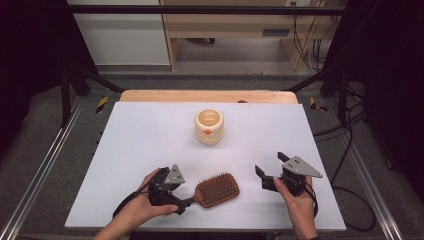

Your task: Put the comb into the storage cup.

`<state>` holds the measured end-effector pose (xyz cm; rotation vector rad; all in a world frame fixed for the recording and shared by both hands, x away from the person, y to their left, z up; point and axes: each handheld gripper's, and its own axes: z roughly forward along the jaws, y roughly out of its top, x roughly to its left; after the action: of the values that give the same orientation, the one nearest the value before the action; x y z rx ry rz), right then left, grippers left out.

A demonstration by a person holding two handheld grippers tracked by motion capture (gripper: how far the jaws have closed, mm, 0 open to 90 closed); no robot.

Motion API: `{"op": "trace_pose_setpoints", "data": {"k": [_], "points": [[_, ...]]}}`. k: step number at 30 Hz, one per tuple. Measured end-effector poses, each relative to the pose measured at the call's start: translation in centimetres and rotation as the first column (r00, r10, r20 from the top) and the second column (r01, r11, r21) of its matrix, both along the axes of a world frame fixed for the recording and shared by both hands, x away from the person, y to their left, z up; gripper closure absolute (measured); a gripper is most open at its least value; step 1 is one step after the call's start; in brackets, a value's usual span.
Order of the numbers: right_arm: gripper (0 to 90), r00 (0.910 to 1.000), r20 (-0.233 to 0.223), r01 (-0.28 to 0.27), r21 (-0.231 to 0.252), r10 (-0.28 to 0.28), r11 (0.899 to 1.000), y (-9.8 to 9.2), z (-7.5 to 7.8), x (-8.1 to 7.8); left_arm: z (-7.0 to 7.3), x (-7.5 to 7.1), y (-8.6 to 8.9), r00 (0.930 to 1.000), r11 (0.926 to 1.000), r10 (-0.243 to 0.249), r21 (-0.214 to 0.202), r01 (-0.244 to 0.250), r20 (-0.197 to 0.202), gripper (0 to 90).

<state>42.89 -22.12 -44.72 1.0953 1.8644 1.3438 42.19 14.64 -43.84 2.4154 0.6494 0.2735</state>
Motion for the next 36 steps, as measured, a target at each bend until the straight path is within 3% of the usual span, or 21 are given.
{"op": "trace_pose_setpoints", "data": {"k": [8,14,16,18,25,36], "points": [[8.1,1.0000,-0.006,-0.004,0.006,0.004,1.000,-0.1,0.0,0.0,-0.7,0.0,-1.6,0.9985,0.9960,-0.043,0.077,0.045,-0.032,17.5],[7.3,1.0000,-0.004,0.000,0.008,0.000,1.000,-0.1,0.0,0.0,-0.7,-0.1,-2.3,0.9965,0.9930,-0.063,0.097,0.068,-0.055,28.5],[7.3,1.0000,-0.004,0.000,0.008,0.000,1.000,-0.1,0.0,0.0,-0.6,-0.1,-2.4,0.9953,0.9907,-0.076,0.108,0.082,-0.060,31.1],[7.3,1.0000,-0.005,0.000,0.010,0.000,1.000,-0.1,0.0,0.0,-0.6,-0.1,-2.5,0.9930,0.9883,-0.091,0.115,0.099,-0.075,41.1],[7.3,0.9999,-0.012,-0.001,0.012,0.001,1.000,-0.1,0.0,0.0,-0.9,-0.2,-2.9,0.9909,0.9784,-0.101,0.172,0.115,-0.089,47.8],[7.3,0.9999,-0.016,-0.002,0.009,0.002,1.000,-0.1,-0.1,0.1,-1.0,0.2,-3.3,0.9875,0.9743,-0.106,0.187,0.126,-0.117,54.8]]}}
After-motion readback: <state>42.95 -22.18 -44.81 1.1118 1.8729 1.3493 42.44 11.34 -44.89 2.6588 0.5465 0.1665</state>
